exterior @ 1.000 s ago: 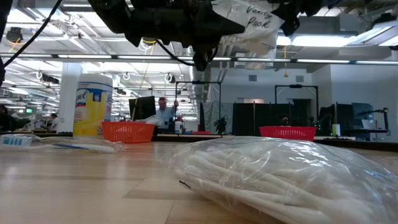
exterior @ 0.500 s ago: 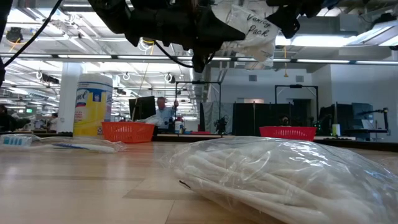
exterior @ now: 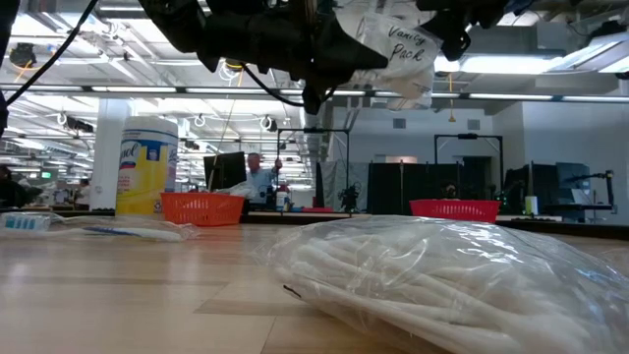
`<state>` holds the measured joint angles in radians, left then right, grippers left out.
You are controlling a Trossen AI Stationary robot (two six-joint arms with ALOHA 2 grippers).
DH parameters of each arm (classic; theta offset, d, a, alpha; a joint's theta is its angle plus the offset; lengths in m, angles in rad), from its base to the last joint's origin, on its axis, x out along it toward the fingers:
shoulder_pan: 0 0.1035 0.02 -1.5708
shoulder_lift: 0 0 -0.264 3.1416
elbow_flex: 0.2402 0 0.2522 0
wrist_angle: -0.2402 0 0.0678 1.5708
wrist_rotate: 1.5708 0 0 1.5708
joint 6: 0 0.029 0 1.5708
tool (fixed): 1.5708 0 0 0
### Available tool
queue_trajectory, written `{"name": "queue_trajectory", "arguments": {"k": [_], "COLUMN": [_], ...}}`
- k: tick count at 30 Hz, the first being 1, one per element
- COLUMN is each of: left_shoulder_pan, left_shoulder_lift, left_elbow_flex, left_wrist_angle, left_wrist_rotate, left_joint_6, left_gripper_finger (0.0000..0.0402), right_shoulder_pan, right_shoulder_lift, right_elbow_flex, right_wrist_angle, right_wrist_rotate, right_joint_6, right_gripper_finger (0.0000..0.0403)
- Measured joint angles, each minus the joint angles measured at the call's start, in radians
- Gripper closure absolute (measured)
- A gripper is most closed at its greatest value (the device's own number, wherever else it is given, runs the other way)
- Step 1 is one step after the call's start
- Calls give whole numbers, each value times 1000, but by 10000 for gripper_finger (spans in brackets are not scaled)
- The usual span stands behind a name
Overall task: Pick & Place Travel size toiletries
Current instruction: Put the top cotton pack into the top red bin
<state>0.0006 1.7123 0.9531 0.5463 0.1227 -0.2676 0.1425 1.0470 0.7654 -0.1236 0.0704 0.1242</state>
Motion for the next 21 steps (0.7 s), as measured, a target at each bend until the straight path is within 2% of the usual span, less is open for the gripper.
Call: {"name": "queue_trajectory", "arguments": {"k": [4,21], "left_shoulder_pan": [0,0], "left_shoulder_lift": [0,0], "left_elbow_flex": [0,0], "left_wrist_angle": [1,2], "left_wrist_rotate": [0,5], "left_joint_6": [0,1], "left_gripper_finger": [391,391], "right_shoulder_pan": [-1,-2], "right_shoulder_lift": [0,0], "right_elbow_flex": [0,0], "right_wrist_angle": [5,5], "right_wrist_rotate": [0,8], "right_joint_6": [0,-20], "right_gripper_finger": [155,305]}}
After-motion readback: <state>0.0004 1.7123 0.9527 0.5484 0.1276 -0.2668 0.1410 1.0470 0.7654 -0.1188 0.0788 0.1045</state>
